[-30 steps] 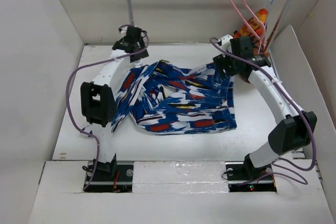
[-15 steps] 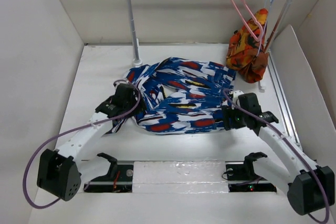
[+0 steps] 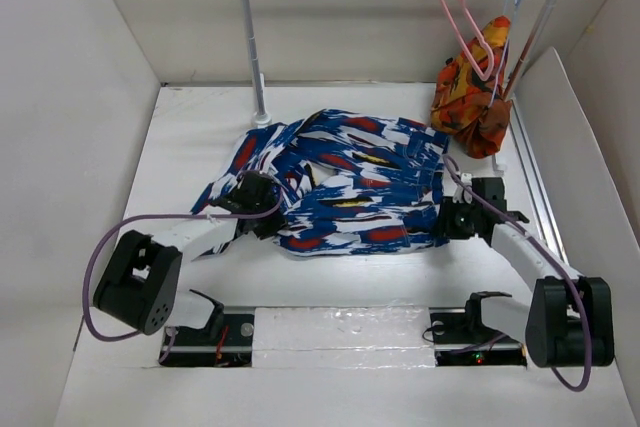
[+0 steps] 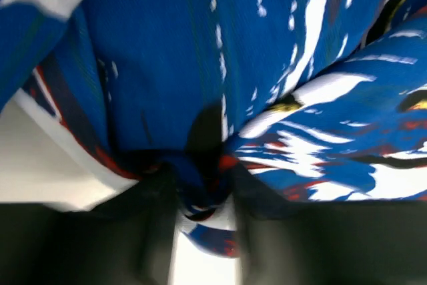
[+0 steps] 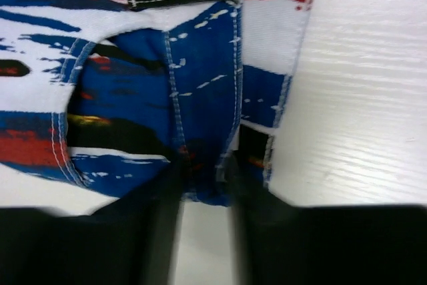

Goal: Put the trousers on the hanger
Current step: Flatten out the trousers at the center of the board.

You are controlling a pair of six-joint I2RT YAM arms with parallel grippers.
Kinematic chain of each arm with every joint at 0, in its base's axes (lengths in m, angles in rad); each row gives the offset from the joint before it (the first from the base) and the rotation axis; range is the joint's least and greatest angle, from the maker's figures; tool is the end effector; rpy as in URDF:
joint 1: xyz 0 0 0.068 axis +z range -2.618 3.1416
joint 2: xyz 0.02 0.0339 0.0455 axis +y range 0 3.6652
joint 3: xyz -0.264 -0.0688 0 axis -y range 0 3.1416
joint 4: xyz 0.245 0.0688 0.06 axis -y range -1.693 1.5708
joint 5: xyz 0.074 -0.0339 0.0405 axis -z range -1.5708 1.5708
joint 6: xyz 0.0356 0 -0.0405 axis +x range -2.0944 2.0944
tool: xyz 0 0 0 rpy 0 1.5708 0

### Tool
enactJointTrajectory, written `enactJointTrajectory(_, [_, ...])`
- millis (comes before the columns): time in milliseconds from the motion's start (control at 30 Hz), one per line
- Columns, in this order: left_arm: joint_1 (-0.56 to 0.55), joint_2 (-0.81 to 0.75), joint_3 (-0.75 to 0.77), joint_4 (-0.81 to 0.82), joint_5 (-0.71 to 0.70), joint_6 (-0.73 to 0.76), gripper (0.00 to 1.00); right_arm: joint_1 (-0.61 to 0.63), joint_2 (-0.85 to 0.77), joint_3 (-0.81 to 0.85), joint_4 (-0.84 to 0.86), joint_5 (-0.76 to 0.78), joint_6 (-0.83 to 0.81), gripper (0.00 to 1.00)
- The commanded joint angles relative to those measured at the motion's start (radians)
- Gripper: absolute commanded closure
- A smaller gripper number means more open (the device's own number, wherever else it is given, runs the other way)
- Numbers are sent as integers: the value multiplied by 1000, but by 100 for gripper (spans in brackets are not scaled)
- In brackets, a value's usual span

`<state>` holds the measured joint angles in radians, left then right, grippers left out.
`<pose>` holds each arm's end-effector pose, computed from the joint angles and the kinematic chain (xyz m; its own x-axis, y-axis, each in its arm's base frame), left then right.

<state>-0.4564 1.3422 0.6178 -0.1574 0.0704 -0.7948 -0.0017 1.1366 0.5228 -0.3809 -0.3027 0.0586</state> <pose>0.2260 -0.1138 0.1687 -0.8277 -0.3867 -0.4066 -0.1585 0.8562 -0.4918 0.2026 0.0103 0.1704 -0.8466 0.0573 -0.5292 -0.1114 0.9531 0.2815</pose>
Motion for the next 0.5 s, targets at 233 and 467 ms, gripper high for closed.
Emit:
enactJointTrajectory(233, [-40,-136,37,-54,8,37,100,-90,-182,103,-131,34,-14,100])
enactJointTrajectory(467, [-447,-177,241,-244,34,-72,90,-256,-247,322,-309,440,-104,100])
